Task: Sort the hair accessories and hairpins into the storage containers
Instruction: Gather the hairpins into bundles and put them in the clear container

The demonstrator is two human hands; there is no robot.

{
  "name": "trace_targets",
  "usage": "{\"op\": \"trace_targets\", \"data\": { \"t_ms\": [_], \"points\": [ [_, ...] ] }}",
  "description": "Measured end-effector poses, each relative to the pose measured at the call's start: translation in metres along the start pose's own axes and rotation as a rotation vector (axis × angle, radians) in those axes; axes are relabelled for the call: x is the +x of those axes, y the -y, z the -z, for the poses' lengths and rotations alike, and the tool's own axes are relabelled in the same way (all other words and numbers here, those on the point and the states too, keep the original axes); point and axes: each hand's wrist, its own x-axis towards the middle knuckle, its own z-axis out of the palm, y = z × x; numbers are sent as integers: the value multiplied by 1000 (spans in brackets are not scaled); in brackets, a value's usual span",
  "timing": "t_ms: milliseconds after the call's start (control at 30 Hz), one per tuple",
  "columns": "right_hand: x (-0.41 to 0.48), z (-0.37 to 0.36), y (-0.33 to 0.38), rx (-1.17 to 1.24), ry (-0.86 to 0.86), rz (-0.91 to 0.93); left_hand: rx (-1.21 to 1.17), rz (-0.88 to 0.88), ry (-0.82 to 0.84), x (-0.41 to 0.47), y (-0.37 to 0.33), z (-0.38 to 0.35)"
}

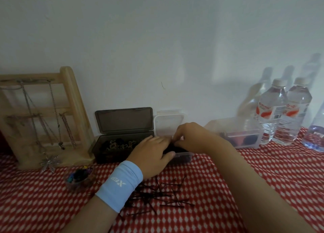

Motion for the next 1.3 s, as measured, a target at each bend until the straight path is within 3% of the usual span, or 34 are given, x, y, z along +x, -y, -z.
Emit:
{"op": "trace_targets", "data": {
  "t_ms": [133, 367, 433, 500, 567, 700, 767, 933, 1167, 1300],
  "points": [
    [2, -1, 2, -13, -11, -11, 21, -6, 55, -1, -2, -1],
    [-10, 14, 22, 32, -155, 32, -113, 18, -232, -14, -7, 21],
    [-17, 20, 34, 106, -97, 53, -89, 23, -301, -21, -4, 31],
    [-28, 23, 46, 125, 39, 73, -128, 71, -187, -32, 0, 39],
    [-41, 22, 57, 68, 212, 70, -180, 183, 46, -47, 2, 38],
    [-61, 2, 60, -153, 457, -4, -51, 277, 432, -76, 0, 21],
    [-70, -4, 60, -191, 461, -34, -24, 245, 433, -85, -4, 14],
    [-81, -9, 64, -153, 413, -58, -94, 127, 227, -87, -8, 14],
    [-71, -21, 81, -46, 375, 28, -204, 77, 283, -99, 7, 25],
    [-61, -25, 97, -19, 311, 90, -196, 199, 383, -104, 19, 38]
  ]
}}
